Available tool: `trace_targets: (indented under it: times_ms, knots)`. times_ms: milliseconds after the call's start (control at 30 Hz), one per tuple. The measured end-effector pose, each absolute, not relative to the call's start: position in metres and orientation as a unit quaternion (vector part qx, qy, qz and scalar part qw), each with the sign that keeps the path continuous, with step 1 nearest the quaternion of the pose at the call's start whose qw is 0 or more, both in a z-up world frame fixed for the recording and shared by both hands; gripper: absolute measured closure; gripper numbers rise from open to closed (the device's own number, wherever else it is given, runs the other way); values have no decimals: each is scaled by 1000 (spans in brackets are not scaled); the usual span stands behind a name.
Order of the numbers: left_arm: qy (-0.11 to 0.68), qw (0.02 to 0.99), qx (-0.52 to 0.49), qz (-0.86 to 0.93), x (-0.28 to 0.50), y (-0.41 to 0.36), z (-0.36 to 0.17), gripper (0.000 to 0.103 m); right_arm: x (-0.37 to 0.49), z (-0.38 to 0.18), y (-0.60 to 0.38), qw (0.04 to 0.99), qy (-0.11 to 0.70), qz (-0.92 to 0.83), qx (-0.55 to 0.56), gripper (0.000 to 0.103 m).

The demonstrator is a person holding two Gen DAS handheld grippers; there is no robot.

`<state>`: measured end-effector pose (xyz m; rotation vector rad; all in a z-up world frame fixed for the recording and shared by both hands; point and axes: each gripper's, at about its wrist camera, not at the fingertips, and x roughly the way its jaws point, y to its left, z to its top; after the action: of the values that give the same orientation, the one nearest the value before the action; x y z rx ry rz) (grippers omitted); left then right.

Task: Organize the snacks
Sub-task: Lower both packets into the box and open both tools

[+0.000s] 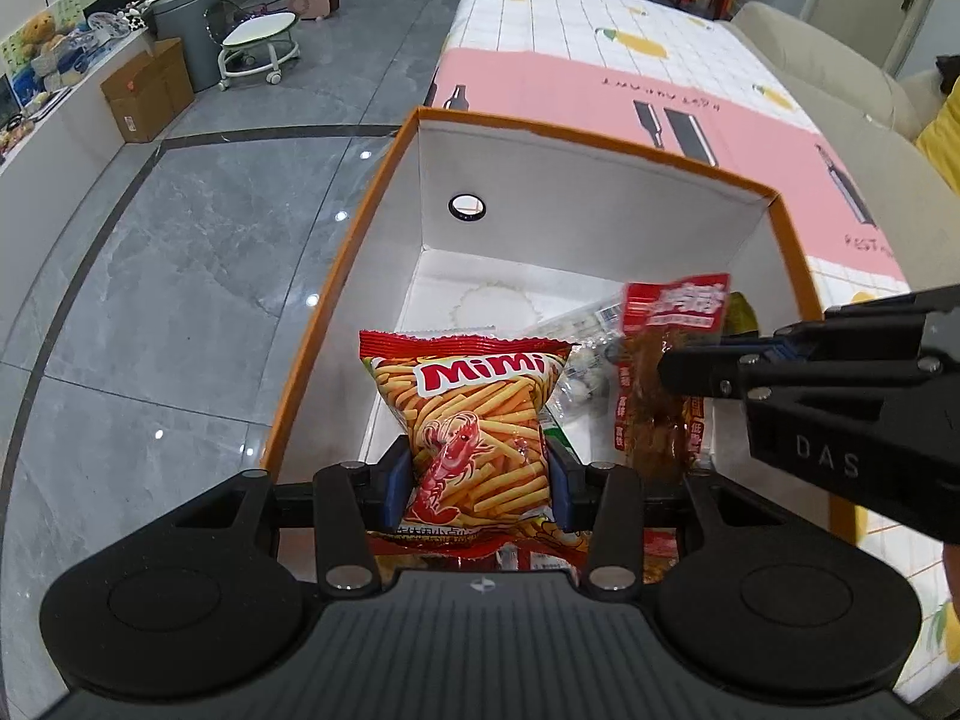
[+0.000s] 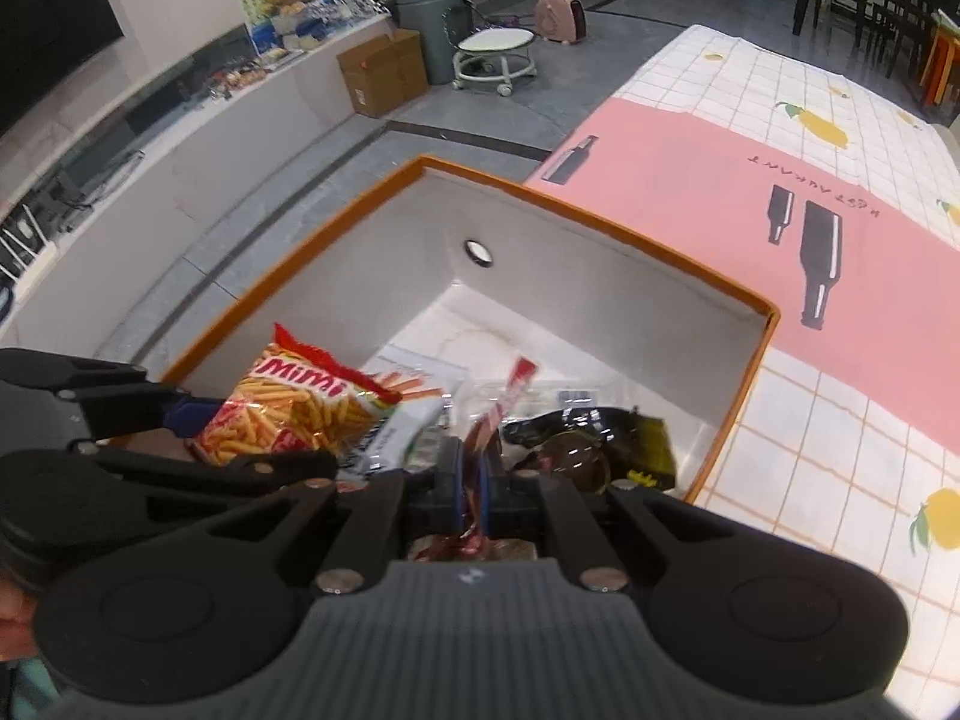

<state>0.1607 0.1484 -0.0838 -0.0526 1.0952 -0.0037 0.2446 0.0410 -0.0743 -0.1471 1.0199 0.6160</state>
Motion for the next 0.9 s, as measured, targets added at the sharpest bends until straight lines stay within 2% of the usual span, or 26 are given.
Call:
trace_targets:
  times_ms: [300,367,400,567,667,900]
  knots:
    - [536,844,22,12,177,133,-102,53,252,-87,43,826,486,270,-99,95]
    - [543,839,29,14,179,131,-106,51,251,-85,43,829,479,267,-108,85]
    - [544,838,31,17,180,131,-107,49,250,-83,42,832,475,263,-112,74]
    - [538,842,28,15,174,132,-100,39,249,-74,35,842,461,256,-115,69]
    - [535,845,28,10,170,130,-89,27,246,-67,33,843,458,258,-113,65]
    - [502,862,69,3,154,126,-46,24,232,-42,23,848,446,261,-114,44]
